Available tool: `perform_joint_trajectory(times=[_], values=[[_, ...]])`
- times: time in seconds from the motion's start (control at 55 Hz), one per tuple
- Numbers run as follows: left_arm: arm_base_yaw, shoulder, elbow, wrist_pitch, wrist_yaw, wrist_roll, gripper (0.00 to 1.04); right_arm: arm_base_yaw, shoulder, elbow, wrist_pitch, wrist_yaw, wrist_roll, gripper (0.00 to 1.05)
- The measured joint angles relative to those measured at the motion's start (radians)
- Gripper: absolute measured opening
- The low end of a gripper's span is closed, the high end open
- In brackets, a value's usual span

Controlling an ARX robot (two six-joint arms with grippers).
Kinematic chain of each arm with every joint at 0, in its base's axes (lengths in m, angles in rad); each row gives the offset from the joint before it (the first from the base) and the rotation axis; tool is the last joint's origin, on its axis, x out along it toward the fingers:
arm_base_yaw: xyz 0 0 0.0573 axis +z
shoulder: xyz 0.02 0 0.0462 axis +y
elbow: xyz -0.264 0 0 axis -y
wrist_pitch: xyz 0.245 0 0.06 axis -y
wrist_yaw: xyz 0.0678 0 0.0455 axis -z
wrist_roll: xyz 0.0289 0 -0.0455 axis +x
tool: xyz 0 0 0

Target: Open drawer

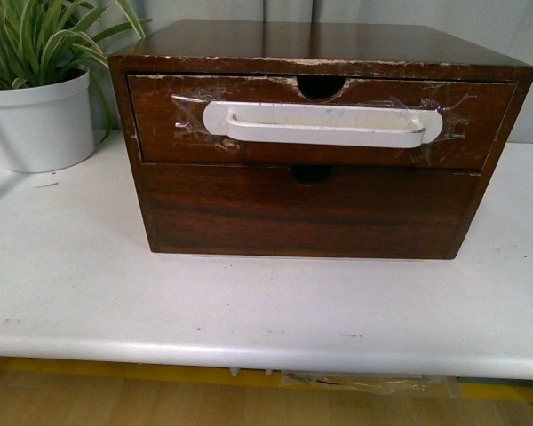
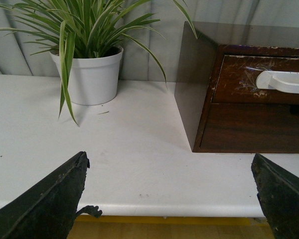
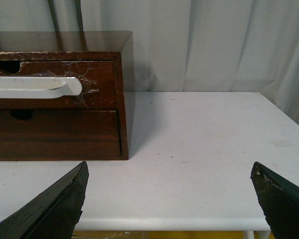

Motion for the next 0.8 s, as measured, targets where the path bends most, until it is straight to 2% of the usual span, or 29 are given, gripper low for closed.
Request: perform_joint_trajectory(times=[0.8], values=[[0.0,0.0,0.0,0.0,0.0,0.0,0.99,0.0,0.0,0.0,0.0,0.0,0.0,0.96]])
